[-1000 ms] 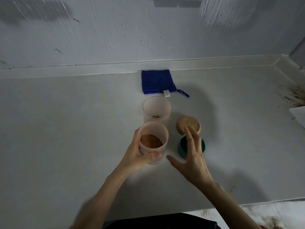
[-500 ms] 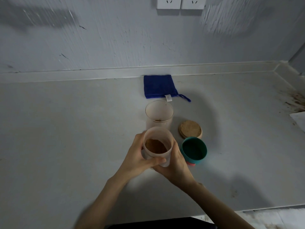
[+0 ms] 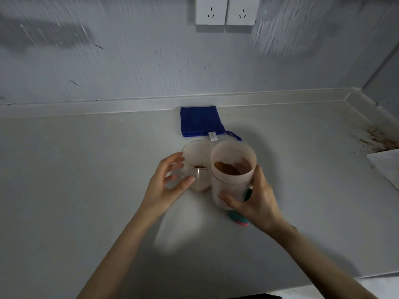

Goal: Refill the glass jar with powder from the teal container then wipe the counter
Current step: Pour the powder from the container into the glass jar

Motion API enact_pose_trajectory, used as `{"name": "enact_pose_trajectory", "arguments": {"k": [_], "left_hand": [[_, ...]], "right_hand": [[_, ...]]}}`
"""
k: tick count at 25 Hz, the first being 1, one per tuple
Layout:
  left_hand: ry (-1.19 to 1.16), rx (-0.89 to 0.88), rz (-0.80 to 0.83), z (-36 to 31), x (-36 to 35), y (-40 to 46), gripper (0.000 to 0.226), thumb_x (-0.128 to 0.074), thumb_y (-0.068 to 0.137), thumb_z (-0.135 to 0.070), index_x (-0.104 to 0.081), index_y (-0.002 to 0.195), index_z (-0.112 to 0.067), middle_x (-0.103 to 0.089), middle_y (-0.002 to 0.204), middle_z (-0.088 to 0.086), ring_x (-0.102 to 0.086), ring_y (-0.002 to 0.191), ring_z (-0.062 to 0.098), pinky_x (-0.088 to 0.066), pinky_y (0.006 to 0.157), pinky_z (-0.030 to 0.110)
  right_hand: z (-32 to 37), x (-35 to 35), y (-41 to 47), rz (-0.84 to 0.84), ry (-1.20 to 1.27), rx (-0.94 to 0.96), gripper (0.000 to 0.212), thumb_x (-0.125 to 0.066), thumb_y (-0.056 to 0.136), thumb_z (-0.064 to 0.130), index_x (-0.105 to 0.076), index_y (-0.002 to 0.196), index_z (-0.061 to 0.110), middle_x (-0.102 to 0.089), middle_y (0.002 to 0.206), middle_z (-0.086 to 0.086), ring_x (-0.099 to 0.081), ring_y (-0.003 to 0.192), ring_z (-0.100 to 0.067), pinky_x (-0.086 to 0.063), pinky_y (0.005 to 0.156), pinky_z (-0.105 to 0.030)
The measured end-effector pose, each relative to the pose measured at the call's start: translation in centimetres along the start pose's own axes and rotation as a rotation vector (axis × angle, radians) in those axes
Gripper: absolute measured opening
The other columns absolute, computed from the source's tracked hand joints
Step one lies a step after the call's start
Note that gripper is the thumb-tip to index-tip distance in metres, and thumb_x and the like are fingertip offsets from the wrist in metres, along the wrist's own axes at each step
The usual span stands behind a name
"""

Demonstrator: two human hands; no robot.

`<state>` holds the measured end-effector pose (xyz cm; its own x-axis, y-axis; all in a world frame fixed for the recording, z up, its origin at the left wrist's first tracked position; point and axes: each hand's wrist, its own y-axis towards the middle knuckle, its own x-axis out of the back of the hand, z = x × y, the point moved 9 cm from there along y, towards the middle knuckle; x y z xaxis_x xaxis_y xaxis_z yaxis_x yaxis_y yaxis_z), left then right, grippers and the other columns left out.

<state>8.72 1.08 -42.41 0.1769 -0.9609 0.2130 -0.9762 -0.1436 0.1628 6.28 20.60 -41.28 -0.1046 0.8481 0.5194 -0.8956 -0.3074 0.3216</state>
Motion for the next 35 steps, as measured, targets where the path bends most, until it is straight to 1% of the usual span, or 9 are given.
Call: {"name": "enact_pose_trajectory", "arguments": {"k": [4,6,9,12,15,24,28,32,35], "left_hand": [[0.124,-0.018,-0.003,0.1,-0.7,1.6,0.07,-0.065,0.063,-0.039,-0.036,0.125,-0.025,-0.038,0.12,-0.02,-0.04,0.112,-0.007,-0.033,0.09,0.006],[0.166,-0.027,0.006,0.4,-1.4,2.4,0.083,-0.066,0.061,-0.041,-0.03,0.132,-0.02,-0.032,0.124,-0.018,-0.035,0.114,-0.006,-0.03,0.09,0.001],[0.178,0.04,0.054,1.7,-2.5,3.5,0.101,-0.07,0.059,-0.044,-0.014,0.139,-0.022,-0.022,0.132,-0.015,-0.025,0.122,0.0,-0.027,0.097,0.016],[0.206,0.077,0.07,2.7,-3.3,4.4,0.104,-0.077,0.063,-0.034,-0.005,0.139,-0.029,-0.021,0.127,-0.022,-0.026,0.115,-0.003,-0.03,0.09,0.012],[0.179,0.072,-0.003,3.5,-3.2,4.8,0.1,-0.079,0.063,-0.027,-0.009,0.134,-0.033,-0.028,0.111,-0.033,-0.033,0.104,-0.005,-0.033,0.071,-0.007],[0.263,0.128,-0.129,5.6,-2.3,5.6,0.09,-0.083,0.056,-0.025,-0.03,0.128,-0.022,-0.036,0.102,-0.022,-0.044,0.092,0.0,-0.029,0.062,-0.011],[0.278,0.103,-0.089,5.1,-2.1,5.4,0.081,-0.084,0.053,-0.028,-0.028,0.108,-0.048,-0.033,0.096,-0.035,-0.044,0.083,-0.018,-0.027,0.062,-0.012],[0.279,0.1,-0.058,4.3,-2.1,5.2,0.08,-0.083,0.055,-0.028,-0.028,0.109,-0.05,-0.034,0.101,-0.036,-0.045,0.088,-0.013,-0.034,0.067,-0.005],[0.29,0.106,-0.045,4.1,-2.2,5.1,0.087,-0.082,0.059,-0.026,-0.029,0.128,-0.028,-0.036,0.113,-0.019,-0.038,0.102,0.001,-0.033,0.081,0.014]], "right_hand": [[0.2,2.6,2.7,-0.04,-0.103,0.039,0.086,-0.08,0.06,0.028,-0.032,0.129,0.009,-0.046,0.116,0.0,-0.042,0.103,-0.002,-0.034,0.077,0.004],[0.1,3.5,4.2,-0.049,-0.181,0.058,0.09,-0.081,0.059,0.025,-0.03,0.131,0.009,-0.047,0.121,-0.009,-0.042,0.105,-0.01,-0.037,0.083,-0.007],[-0.2,4.1,5.9,-0.042,-0.32,0.101,0.093,-0.083,0.058,0.023,-0.03,0.133,0.009,-0.046,0.125,-0.02,-0.047,0.107,-0.026,-0.039,0.084,-0.032],[-0.3,3.5,7.1,0.036,-0.439,0.174,0.094,-0.084,0.056,0.021,-0.031,0.133,0.01,-0.044,0.125,-0.022,-0.05,0.105,-0.038,-0.042,0.083,-0.039],[0.1,2.3,7.3,0.093,-0.535,0.268,0.095,-0.086,0.053,0.02,-0.033,0.132,0.012,-0.047,0.122,-0.023,-0.051,0.103,-0.041,-0.047,0.082,-0.051],[0.6,1.3,8.2,0.171,-0.631,0.365,0.091,-0.085,0.052,0.02,-0.039,0.129,0.011,-0.051,0.118,-0.023,-0.05,0.106,-0.04,-0.043,0.09,-0.053],[1.3,1.7,8.8,0.174,-0.71,0.424,0.089,-0.086,0.05,0.016,-0.043,0.128,0.009,-0.053,0.116,-0.027,-0.051,0.106,-0.045,-0.043,0.089,-0.058],[2.5,2.1,9.2,0.151,-0.777,0.53,0.092,-0.087,0.047,0.015,-0.04,0.126,0.014,-0.055,0.113,-0.028,-0.053,0.102,-0.047,-0.038,0.09,-0.059],[3.3,2.1,9.5,0.15,-0.809,0.588,0.092,-0.086,0.048,0.015,-0.036,0.125,0.016,-0.055,0.113,-0.028,-0.053,0.102,-0.046,-0.037,0.092,-0.058]]}}
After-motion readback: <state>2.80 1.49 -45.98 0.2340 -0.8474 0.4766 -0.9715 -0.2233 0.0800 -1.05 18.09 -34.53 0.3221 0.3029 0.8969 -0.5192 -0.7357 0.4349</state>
